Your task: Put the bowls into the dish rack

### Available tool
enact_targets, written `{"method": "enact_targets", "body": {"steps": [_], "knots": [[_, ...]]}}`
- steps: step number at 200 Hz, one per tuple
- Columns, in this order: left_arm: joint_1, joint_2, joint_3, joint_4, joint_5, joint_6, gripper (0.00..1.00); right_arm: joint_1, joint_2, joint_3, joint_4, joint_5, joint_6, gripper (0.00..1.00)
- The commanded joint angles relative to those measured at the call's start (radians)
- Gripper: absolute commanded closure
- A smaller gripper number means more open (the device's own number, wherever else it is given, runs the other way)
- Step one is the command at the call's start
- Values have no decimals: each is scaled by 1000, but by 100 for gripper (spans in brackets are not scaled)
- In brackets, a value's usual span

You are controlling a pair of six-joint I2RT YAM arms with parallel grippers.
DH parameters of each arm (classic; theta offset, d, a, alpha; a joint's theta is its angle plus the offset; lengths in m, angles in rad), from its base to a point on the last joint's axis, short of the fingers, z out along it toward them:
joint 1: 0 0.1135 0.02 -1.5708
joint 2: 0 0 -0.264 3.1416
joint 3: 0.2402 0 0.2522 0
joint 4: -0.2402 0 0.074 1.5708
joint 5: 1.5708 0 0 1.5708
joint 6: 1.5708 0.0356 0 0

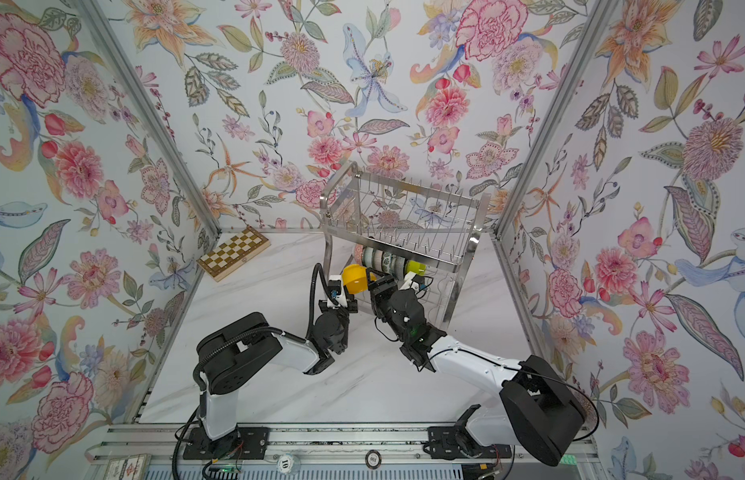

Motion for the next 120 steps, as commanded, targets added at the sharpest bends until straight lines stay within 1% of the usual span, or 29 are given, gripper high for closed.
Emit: {"method": "enact_targets", "body": {"steps": [1, 16, 37, 41, 53, 75, 107, 120], "knots": [[-10, 26, 32, 93, -17, 19, 100, -5, 33, 50, 72, -26, 68, 32], [-11, 33, 36, 100, -14, 29, 100, -5, 56, 71, 76, -31, 82, 34], [-17, 42, 35, 119, -20, 36, 100, -5, 85, 80, 112, -21, 108, 44], [-18, 41, 34, 120, -19, 59, 100, -5, 91, 83, 116, -19, 113, 47], [-19, 40, 28, 130, -20, 64, 100, -5, 101, 90, 123, -14, 127, 52], [-27, 39, 23, 143, -19, 83, 100, -2, 121, 97, 128, -2, 151, 65], [-36, 39, 23, 143, -14, 108, 100, 2, 148, 91, 157, 12, 174, 87], [-41, 31, 13, 143, -6, 108, 100, 3, 151, 90, 161, 19, 171, 92]]}}
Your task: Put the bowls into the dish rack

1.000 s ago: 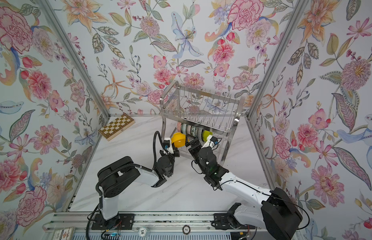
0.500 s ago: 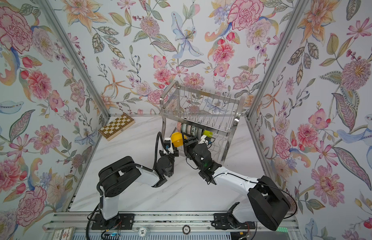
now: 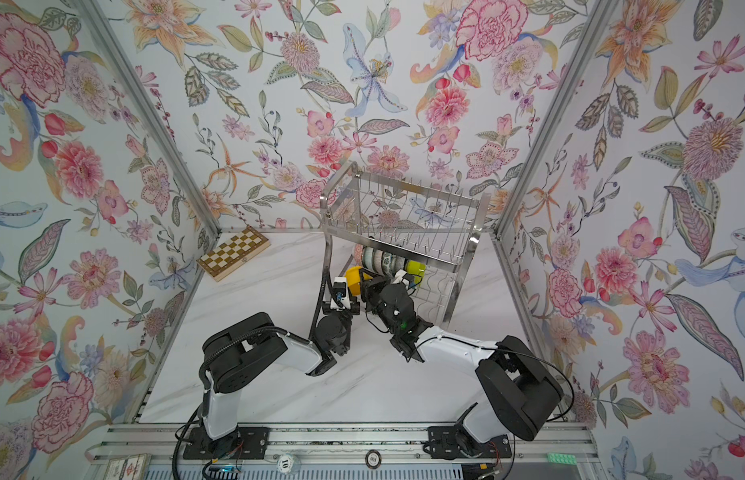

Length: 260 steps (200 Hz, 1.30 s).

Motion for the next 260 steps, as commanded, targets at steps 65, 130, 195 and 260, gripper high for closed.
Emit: {"method": "enact_targets", "body": {"steps": [65, 130, 195, 260], "knots": [[-40, -63, -63, 101, 37, -5, 39, -5, -46, -8, 12, 59, -122, 100], [-38, -253, -171, -172, 98, -241, 1, -56, -253, -114, -263, 33, -206, 100], [-15, -345, -158, -317, 180, -317, 1, -244, -500, -162, -705, -181, -355, 100], [-9, -377, -132, -389, 244, -350, 1, -519, -651, -105, -1115, -398, -590, 100]]}}
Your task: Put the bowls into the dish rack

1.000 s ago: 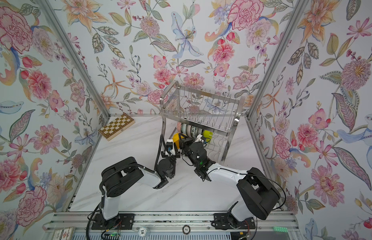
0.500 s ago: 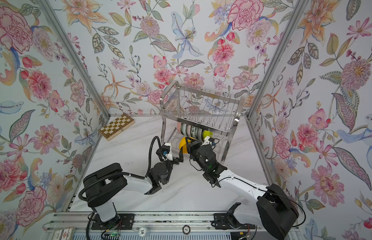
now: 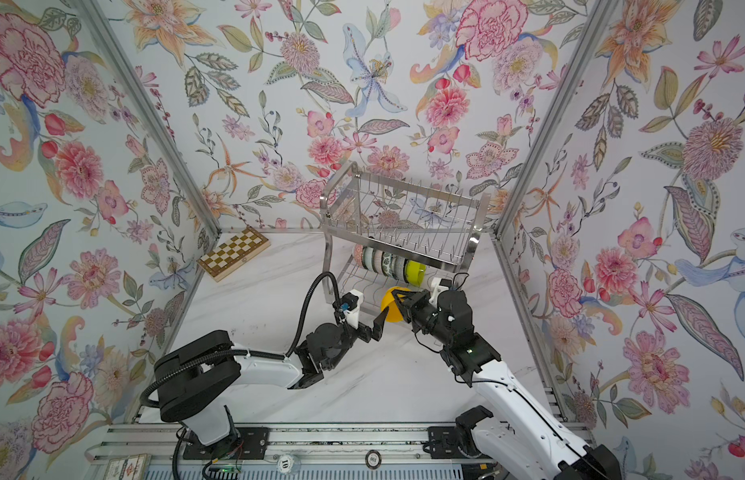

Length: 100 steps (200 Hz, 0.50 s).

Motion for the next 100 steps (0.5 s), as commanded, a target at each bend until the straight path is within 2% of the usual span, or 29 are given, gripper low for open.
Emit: {"method": "enact_targets", "body": {"steps": [1, 14, 62, 100], "knots": [[81, -81, -12, 27, -264, -53, 1, -178, -39, 7, -384, 112, -246, 100], [88, -79, -7, 20, -257, -59, 1, -243, -48, 23, -454, 62, -284, 99], [93, -71, 12, 5, -240, -63, 1, -455, -98, 95, -650, -14, -423, 99], [99, -55, 33, -13, -228, -63, 1, -501, -107, 102, -668, -22, -452, 99]]}}
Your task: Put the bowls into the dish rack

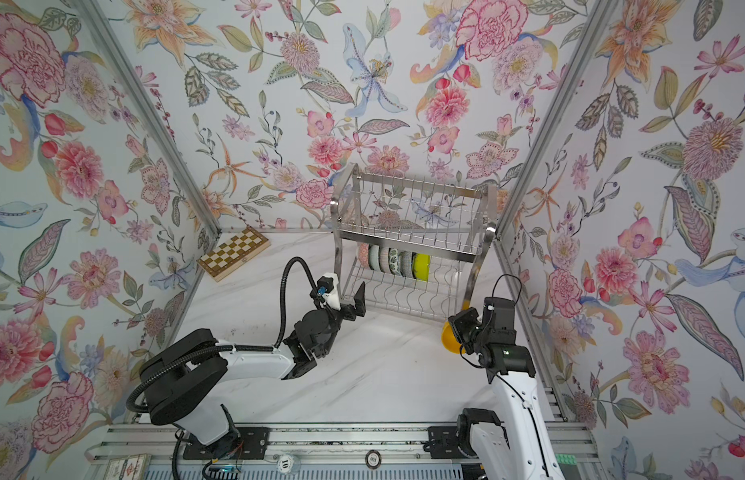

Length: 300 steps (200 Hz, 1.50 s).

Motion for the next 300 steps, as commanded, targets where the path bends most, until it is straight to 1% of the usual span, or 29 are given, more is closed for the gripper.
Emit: {"method": "enact_targets", "body": {"steps": [1, 42, 73, 96, 114, 127, 135, 146, 157, 171, 186, 208, 227, 250, 271, 300], "knots": [[-1, 4, 33, -5, -25, -14, 1, -31, -20, 39, -45, -2, -71, 99], [9, 14, 64, -54, 6, -31, 1, -106, -24, 46, -39, -1, -132, 99], [9, 25, 92, -60, 59, -36, 1, -209, -21, 42, -7, -6, -181, 99], [8, 45, 129, -82, 128, -51, 1, -316, -7, 19, 100, -61, -184, 99], [3, 64, 155, -88, 176, -59, 1, -384, 59, 19, 197, -109, -197, 99], [-3, 72, 172, -96, 204, -59, 1, -412, 113, 43, 228, -81, -230, 99], [-5, 80, 182, -102, 221, -57, 1, -425, 147, 48, 282, -96, -242, 99], [-9, 91, 196, -113, 237, -57, 1, -426, 208, 70, 335, -116, -258, 99], [-11, 99, 208, -125, 243, -57, 1, -421, 284, 110, 382, -167, -295, 99], [-14, 108, 218, -138, 246, -60, 1, -409, 381, 190, 359, -194, -356, 99], [-13, 118, 226, -143, 253, -60, 1, -386, 450, 249, 366, -212, -397, 100], [-13, 133, 246, -156, 269, -57, 1, -361, 524, 295, 433, -227, -400, 100], [-12, 140, 256, -170, 281, -48, 1, -348, 606, 345, 497, -304, -390, 100], [-12, 140, 264, -191, 303, -14, 1, -333, 697, 423, 516, -377, -404, 100], [-10, 137, 264, -203, 311, 8, 1, -299, 751, 484, 503, -401, -425, 100], [-10, 134, 258, -208, 378, 65, 1, -240, 818, 539, 503, -465, -432, 100]]}}
